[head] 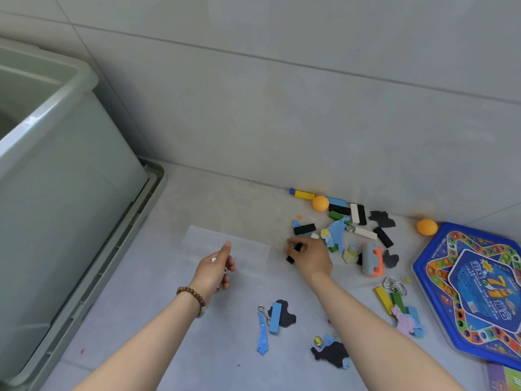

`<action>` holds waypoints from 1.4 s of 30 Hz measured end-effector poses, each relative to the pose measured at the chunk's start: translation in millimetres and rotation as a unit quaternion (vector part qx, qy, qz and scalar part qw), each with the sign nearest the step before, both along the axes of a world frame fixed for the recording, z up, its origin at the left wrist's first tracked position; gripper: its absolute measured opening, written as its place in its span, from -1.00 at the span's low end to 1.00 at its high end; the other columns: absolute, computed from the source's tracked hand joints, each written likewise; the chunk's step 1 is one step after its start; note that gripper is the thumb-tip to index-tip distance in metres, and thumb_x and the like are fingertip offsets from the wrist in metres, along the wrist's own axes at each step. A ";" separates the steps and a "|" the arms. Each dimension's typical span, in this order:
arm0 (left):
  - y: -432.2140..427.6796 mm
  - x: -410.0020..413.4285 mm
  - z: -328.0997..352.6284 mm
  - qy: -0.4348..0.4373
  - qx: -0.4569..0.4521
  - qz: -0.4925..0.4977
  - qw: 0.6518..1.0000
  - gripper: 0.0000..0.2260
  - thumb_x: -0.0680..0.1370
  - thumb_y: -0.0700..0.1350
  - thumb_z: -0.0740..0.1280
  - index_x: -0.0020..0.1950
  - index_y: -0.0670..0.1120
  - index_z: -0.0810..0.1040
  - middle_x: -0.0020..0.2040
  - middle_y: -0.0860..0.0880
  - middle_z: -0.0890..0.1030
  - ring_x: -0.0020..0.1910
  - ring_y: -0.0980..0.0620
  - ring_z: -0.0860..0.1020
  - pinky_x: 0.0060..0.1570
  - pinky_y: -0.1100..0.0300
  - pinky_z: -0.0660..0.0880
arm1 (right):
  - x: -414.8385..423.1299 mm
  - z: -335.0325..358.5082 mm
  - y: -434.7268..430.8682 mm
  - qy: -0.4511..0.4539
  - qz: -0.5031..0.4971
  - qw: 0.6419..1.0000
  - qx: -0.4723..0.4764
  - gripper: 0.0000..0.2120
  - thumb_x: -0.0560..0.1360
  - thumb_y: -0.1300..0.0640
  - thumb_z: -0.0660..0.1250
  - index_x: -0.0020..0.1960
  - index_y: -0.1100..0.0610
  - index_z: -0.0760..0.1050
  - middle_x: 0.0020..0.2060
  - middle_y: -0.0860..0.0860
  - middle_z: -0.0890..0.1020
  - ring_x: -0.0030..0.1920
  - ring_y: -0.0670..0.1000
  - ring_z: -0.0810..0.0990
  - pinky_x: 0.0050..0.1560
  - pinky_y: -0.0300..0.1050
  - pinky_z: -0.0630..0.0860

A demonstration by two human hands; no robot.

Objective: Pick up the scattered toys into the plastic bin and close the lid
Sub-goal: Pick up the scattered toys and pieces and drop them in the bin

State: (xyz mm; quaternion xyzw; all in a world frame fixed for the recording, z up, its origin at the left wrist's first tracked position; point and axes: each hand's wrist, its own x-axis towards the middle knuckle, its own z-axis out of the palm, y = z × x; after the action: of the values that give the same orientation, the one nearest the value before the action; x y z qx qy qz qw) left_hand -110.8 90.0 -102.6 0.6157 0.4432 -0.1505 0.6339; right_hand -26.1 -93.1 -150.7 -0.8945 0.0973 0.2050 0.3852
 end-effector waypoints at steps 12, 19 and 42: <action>13.8 15.8 76.6 -0.124 0.019 -0.003 0.992 -0.62 0.58 0.08 0.21 -0.35 -0.12 0.38 -0.49 0.05 0.41 -0.58 0.10 0.22 -0.55 0.30 0.19 | -9.6 101.6 14.7 0.055 -0.065 0.953 0.290 -0.85 0.48 0.03 0.37 -0.01 0.09 0.58 -0.51 -0.14 0.33 -0.51 -0.15 0.24 -0.50 -0.36 0.20; 96.1 -17.7 224.2 -0.274 0.130 -0.039 0.952 -0.58 0.55 0.12 0.24 -0.43 -0.08 0.32 -0.51 0.01 0.25 -0.61 0.10 0.16 -0.58 0.34 0.12 | -14.4 244.1 111.2 -0.003 0.092 0.935 0.343 -0.91 0.48 0.17 0.38 -0.21 0.10 0.54 -0.56 -0.12 0.22 -0.56 -0.14 0.15 -0.56 -0.38 0.11; 381.9 -179.5 135.7 -0.021 0.406 0.044 0.913 -0.53 0.61 0.14 0.05 0.43 -0.08 0.32 0.42 -0.04 0.38 0.41 -0.02 0.32 0.37 0.11 0.27 | -74.5 221.3 455.5 -0.136 0.540 0.827 -0.077 -0.49 0.52 -0.05 0.29 0.43 0.02 0.28 0.50 -0.02 0.15 0.49 0.01 0.14 0.42 -0.06 0.21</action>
State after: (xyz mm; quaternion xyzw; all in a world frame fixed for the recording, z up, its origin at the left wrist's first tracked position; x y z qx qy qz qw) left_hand -290.3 471.9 33.1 0.8026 0.4794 0.0835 0.3451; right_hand -100.6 362.4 70.5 -0.8496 -0.4394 0.2488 0.1520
